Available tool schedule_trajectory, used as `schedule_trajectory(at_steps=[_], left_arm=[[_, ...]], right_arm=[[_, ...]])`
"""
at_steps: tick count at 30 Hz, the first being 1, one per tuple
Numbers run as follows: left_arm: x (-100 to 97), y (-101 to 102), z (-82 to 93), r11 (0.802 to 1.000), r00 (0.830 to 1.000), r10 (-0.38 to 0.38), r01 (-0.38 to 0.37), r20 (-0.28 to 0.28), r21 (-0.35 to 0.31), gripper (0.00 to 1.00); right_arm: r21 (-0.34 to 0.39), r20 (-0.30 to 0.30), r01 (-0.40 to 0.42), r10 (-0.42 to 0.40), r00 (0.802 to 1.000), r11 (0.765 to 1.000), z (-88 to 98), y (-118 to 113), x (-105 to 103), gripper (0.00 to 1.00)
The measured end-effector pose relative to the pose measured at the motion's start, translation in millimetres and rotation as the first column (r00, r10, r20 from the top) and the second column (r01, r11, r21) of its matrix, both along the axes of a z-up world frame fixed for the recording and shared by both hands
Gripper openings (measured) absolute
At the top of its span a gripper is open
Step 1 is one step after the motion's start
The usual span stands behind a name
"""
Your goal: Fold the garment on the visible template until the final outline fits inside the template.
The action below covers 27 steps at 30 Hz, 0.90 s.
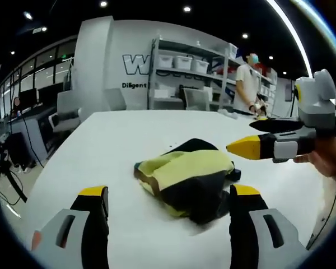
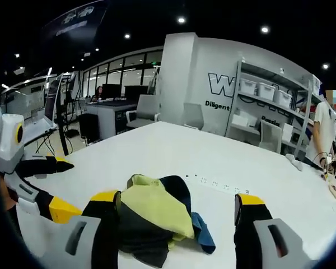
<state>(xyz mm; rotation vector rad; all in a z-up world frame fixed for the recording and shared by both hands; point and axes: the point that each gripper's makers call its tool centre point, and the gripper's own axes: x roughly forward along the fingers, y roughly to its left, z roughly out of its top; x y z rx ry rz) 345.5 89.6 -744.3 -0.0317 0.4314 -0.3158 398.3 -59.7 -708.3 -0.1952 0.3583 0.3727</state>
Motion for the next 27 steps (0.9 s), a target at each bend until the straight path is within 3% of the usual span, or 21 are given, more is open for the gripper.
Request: schedule_trajectory(at_steps=[10, 13, 27], left_arm=[[4.0, -6.9, -19.7, 1.0, 0.999, -0.018, 0.019, -0.04, 0.013, 0.75], [4.9, -8.8, -20.6, 1.0, 0.999, -0.027, 0.028, -0.038, 0.012, 0.69], [16.1, -11.8, -31.4, 0.999, 0.998, -0.035, 0.034, -0.061, -0.004, 0.61]], right_arm=[[0.004, -0.03, 0.003, -0.003, 1.0, 1.0, -15.2, -2.5, 21.8, 0.78], [0.005, -0.033, 0.001, -0.001, 0.999, 1.0, -16.7, -1.5, 26.6, 0.76], [-0.024, -0.056, -0.009, 0.008, 0.998, 1.0, -33.1, 0.5, 50.3, 0.66]])
